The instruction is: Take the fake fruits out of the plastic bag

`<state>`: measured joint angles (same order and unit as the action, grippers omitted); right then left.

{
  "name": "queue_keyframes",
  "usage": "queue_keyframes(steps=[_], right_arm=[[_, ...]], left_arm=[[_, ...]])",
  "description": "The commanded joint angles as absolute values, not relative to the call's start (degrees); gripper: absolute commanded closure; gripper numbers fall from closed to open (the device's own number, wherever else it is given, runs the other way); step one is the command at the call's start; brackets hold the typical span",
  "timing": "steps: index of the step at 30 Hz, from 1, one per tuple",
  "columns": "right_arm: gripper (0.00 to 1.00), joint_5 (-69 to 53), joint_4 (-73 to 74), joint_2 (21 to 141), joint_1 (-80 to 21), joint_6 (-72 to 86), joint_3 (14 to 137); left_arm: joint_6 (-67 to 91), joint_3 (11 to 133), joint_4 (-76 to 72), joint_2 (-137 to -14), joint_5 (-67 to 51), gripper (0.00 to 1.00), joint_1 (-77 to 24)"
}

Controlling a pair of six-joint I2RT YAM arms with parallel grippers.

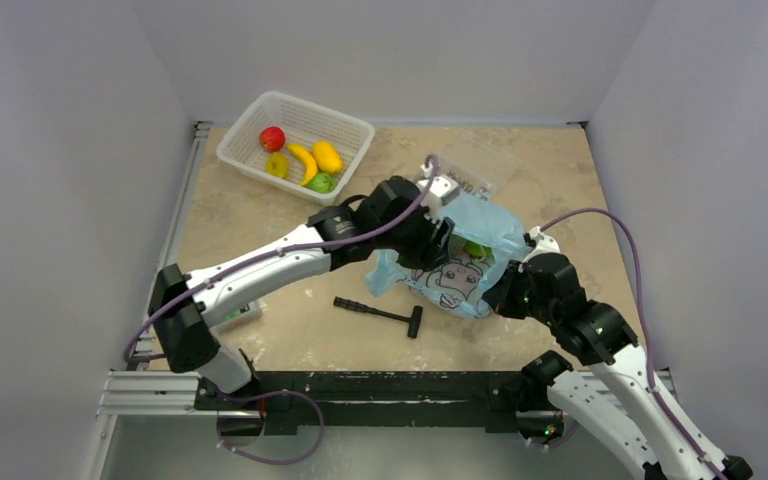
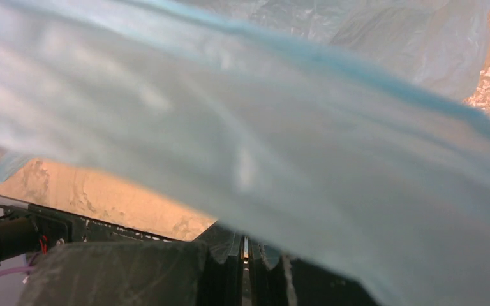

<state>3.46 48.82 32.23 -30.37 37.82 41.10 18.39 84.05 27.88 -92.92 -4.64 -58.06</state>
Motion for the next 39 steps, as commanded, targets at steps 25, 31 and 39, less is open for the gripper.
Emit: queue_keyframes(steps=[25,31,39], right_arm=[[1.0,4.2,47.1,31.4,-30.3,37.1,41.1],[1.0,4.3,47.1,30.8,-30.4,37.1,41.1],[1.0,3.7,47.0,31.1,-30.4,36.9,41.1]], left_arm=[[57.5,74.6,-7.9,-95.9,1.9,0.98,-9.4],[53.2,90.5,1.5,-110.1,7.3,0.85,-8.3],[47.1,98.9,12.4,-116.8,10.0,0.3,-6.9]])
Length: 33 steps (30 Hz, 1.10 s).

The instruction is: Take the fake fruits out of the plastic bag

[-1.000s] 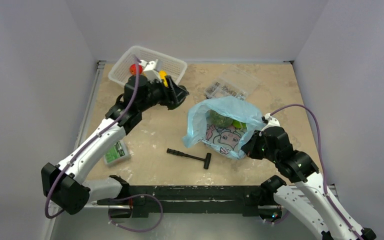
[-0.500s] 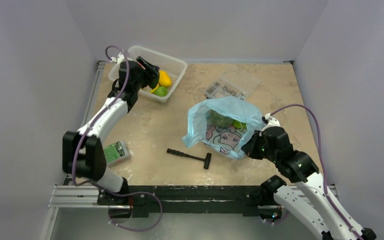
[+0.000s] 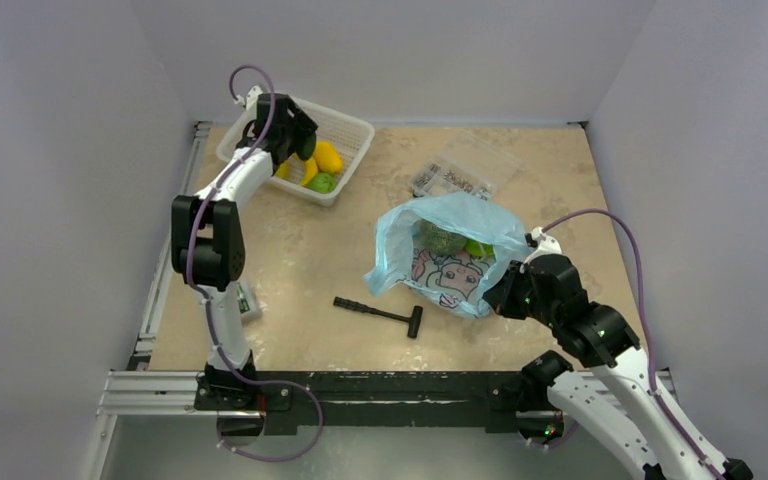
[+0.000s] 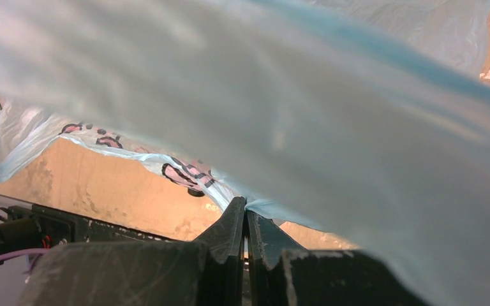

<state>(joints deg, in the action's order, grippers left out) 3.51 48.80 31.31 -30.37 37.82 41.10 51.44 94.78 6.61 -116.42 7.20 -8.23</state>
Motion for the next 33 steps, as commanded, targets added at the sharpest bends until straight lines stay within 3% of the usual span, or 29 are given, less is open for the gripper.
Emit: queue_keyframes(steps=[1,3,6,11,16,22,25,28,33], right_arm=[[1.0,3.7,46.9,31.2,-30.4,36.7,41.1],[1.0,3.6,46.9,31.3,-30.3,36.7,41.1],[1.0,3.7,46.9,31.4,-30.4,36.8,41.0],[1.0,4.6,47.0,31.4,-30.4,37.3,41.1],[1.0,5.4,47.4,31.3,-30.4,37.7,41.3],[0.98,9.2,49.4,29.9,-30.4,42.0,42.6],[0.7,12.0,50.3,28.7,-30.4,43.6,44.2],[0.5,15.2,51.4,27.6,-30.4,45.7,47.0],[0.08,19.2,51.8,26.9,-30.4,46.2,52.0]], left_arm=[[45.9,98.8,12.9,-116.6,10.4,0.21,-6.8],[44.6,98.7,14.7,-115.6,12.1,0.08,-6.7],[42.9,98.5,17.2,-113.5,11.3,0.04,-6.2],[47.4,91.6,18.7,-104.3,6.1,0.06,-6.1],[52.6,76.6,11.7,-93.1,-10.1,0.14,-6.8],[40.3,66.5,20.5,-77.8,-21.3,0.17,-11.1],[33.1,65.1,28.6,-71.0,-22.9,0.17,-14.9],[30.3,61.9,32.2,-64.1,-28.3,0.16,-17.1],[35.1,54.1,22.1,-52.2,-36.9,0.16,-18.5]])
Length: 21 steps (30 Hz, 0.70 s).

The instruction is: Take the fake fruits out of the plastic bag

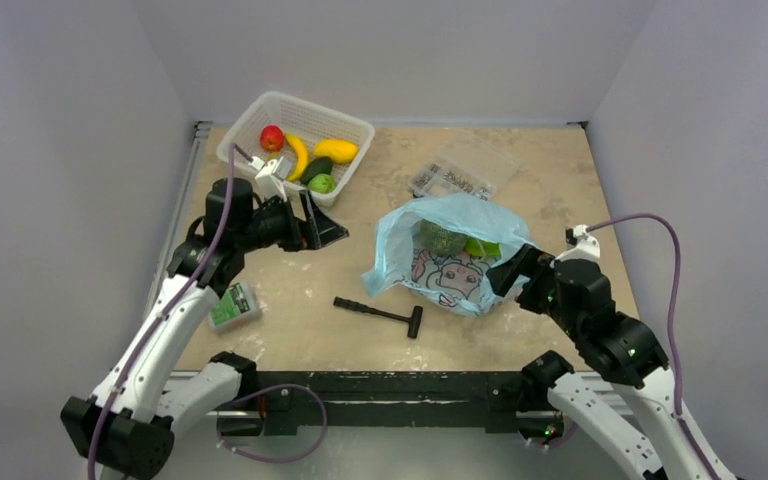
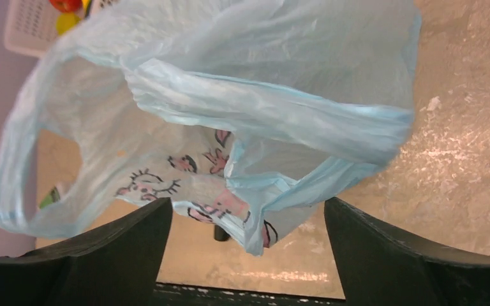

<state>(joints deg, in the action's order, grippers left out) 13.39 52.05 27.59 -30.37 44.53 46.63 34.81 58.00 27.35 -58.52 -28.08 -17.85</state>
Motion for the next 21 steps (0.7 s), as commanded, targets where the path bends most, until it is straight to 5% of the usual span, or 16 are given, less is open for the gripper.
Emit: queue_keyframes(steps=[1,9,15,17,21], right_arm=[[0.03,19.5,51.7,27.5,-30.4,45.9,52.6],[0.03,20.1,50.2,33.2,-30.4,44.0,52.0],[0.41,23.3,52.7,31.2,-30.4,46.7,50.1],[0.47,24.5,53.9,29.8,-30.4,47.9,50.6],[0.2,21.7,53.0,29.0,-30.4,45.9,51.7]], left_arm=[[36.6,53.6,20.3,-51.0,-37.7,0.16,-19.0],[38.0,58.9,15.4,-52.5,-32.4,0.16,-35.9],[34.9,64.2,15.5,-60.1,-24.0,0.17,-50.2],[33.8,66.3,15.9,-62.8,-21.7,0.16,-54.1],[31.0,70.4,16.9,-66.9,-17.6,0.17,-60.4]])
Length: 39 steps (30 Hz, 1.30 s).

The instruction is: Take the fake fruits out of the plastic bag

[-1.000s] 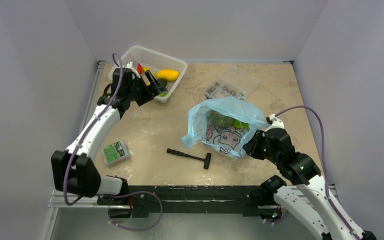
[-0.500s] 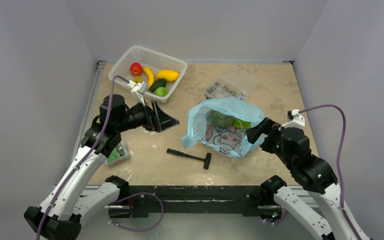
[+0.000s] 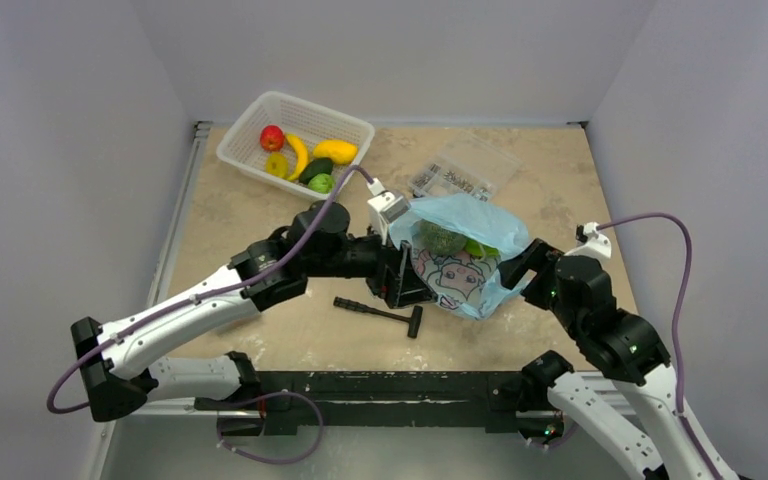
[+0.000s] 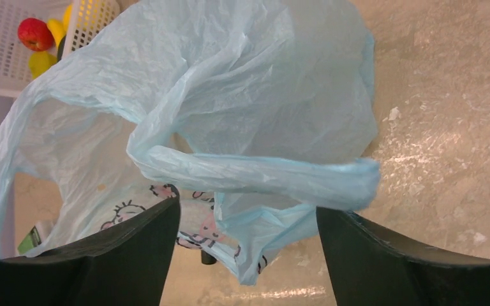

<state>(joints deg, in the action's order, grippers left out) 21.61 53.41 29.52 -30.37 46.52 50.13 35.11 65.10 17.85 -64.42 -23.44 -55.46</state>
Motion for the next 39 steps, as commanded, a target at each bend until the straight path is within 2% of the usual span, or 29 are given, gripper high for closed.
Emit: queue_keyframes(steps=[1,6,12,16,17,18,22,23,27,31,39], right_arm=[[0.17,19.7,51.9,29.4,-30.4,44.6,51.5],[0.18,9.7,43.3,35.0,-30.4,36.6,49.6],[0.15,24.1,48.2,44.9,-30.4,41.5,53.6],[0.16,30.5,49.2,46.8,-30.4,43.4,54.0],[0.21,31.1,48.8,46.7,-30.5,43.2,53.7],[0.3,31.4,48.2,46.5,-30.5,43.0,53.4],[0.9,30.2,47.7,44.1,-30.5,42.1,52.1],[1.0,28.7,48.2,43.3,-30.4,41.4,52.3],[1.0,19.8,51.4,40.3,-30.5,43.5,53.1],[1.0,12.2,56.1,39.2,-30.5,42.9,52.4],[1.0,8.3,65.3,41.3,-30.5,41.2,48.9]], left_arm=[[30.6,71.2,17.0,-67.7,-17.4,0.17,-61.2],[30.9,73.2,15.8,-70.4,-19.0,0.17,-62.5],[34.7,71.9,11.8,-71.0,-23.1,0.17,-62.6],[35.2,71.2,11.6,-70.8,-23.0,0.17,-62.9],[35.3,71.2,11.5,-70.8,-22.9,0.17,-63.0],[35.3,71.1,11.5,-71.0,-22.7,0.17,-63.1],[34.4,72.6,13.4,-72.8,-20.9,0.17,-63.7],[34.2,73.1,14.4,-73.2,-19.2,0.17,-64.0],[34.3,71.1,10.4,-73.4,-13.9,0.19,-65.8],[33.5,69.3,4.9,-75.7,-11.3,0.25,-67.7],[31.3,72.3,7.1,-84.7,-6.5,0.32,-69.4]])
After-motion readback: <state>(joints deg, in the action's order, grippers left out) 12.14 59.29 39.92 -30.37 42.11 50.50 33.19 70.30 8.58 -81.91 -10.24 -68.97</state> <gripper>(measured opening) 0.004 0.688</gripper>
